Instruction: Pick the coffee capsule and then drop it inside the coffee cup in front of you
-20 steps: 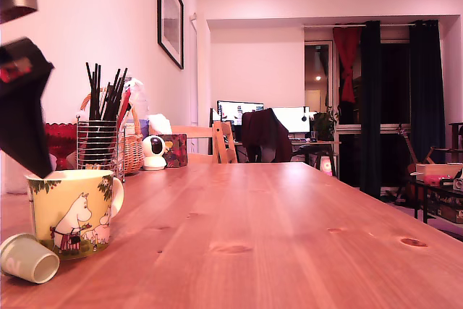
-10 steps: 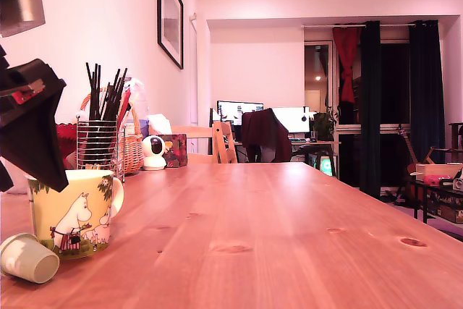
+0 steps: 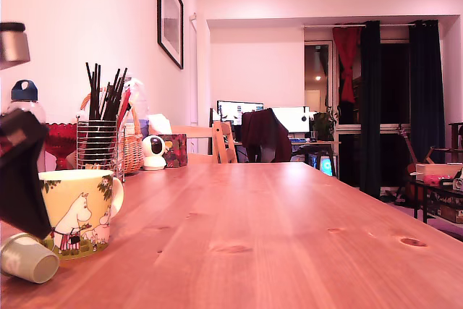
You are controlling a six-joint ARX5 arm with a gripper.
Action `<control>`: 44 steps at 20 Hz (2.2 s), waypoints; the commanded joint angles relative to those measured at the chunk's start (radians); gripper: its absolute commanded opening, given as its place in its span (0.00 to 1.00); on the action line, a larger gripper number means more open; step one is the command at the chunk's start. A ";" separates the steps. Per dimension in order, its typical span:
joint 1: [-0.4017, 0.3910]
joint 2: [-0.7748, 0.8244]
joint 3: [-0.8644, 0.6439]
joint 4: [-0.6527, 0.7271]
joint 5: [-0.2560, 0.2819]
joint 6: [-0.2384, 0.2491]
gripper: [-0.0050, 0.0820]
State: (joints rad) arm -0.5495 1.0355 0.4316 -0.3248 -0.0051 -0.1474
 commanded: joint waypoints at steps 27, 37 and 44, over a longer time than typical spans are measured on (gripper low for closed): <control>0.057 0.135 -0.166 0.377 0.078 0.148 0.87; 0.056 0.178 -0.166 0.403 0.103 0.157 0.87; 0.056 0.178 -0.166 0.403 0.094 0.175 0.79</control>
State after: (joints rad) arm -0.4938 1.2110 0.2874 0.0750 0.0875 0.0177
